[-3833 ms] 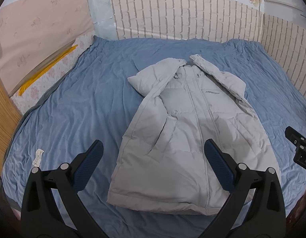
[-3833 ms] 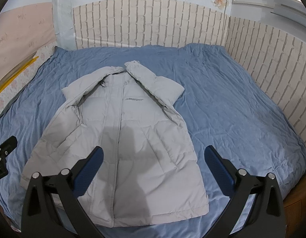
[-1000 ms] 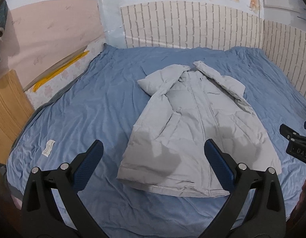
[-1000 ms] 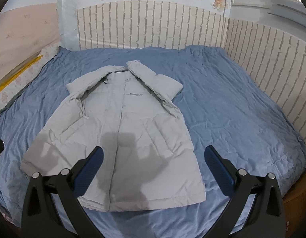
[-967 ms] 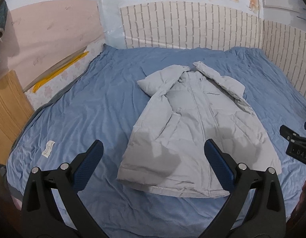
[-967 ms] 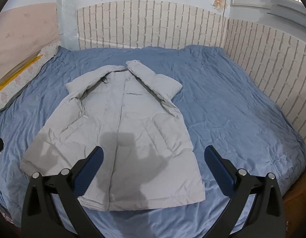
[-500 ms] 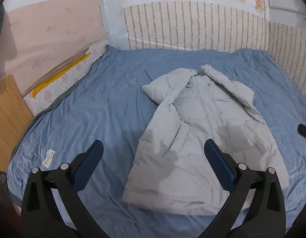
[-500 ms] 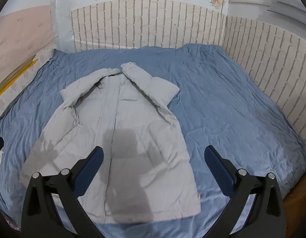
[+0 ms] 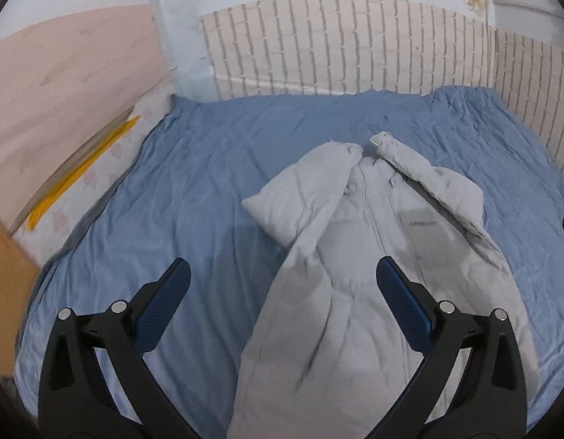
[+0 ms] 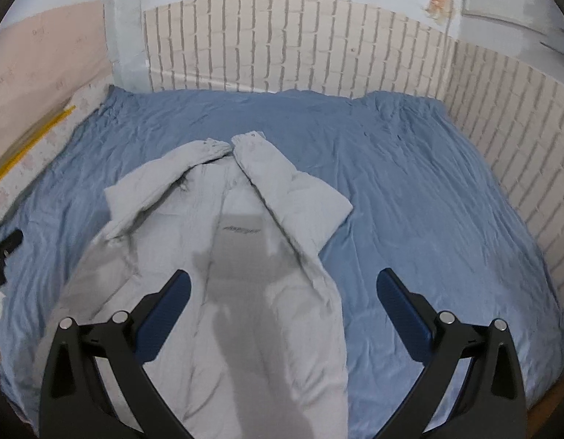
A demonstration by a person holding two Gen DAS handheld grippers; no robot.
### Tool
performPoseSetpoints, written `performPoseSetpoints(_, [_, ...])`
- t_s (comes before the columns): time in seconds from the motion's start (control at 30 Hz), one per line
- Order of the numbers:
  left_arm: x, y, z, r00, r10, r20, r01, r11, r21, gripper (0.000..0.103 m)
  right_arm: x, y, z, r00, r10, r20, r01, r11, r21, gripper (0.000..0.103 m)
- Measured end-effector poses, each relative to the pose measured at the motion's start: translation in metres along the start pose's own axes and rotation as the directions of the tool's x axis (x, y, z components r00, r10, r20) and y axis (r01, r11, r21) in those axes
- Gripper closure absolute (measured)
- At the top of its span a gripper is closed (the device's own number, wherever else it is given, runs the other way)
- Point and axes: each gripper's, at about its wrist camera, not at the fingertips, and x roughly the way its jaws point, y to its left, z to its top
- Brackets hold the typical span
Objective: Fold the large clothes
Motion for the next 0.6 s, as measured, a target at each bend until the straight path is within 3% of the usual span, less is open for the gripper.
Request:
performPoseSetpoints(0.13, [0.062,-0.006,0.006,0.996,-0.05,-0.079,0.051,0.999,0.013,0.003,0.062,0.003,0.005,0.998,-0.023,-0.052,0.021,0.999,-0.046,0.002])
performPoseSetpoints(0.33, [0.142,-0.025,0.006,0.991,-0.008,-0.132,0.022,0.994,0.108,0.003,0.132,0.009,0.013,0.998,0.007,-0.057,-0.012,0.996,-0.088,0.002])
performPoseSetpoints(0.47, [0.189,-0.036,0.007,0.986,0.01,-0.166,0.014,0.99,0.141,0.003,0.185,0.011,0.018,0.994,0.023,-0.104,-0.034,0.994,-0.104,0.03])
performPoseSetpoints(0.6, [0.232,-0.043,0.006,0.979,0.024,-0.201,0.007,0.989,0.151,0.005,0.24,0.013,0.019,0.987,0.017,-0.163,-0.038,0.991,-0.125,0.032])
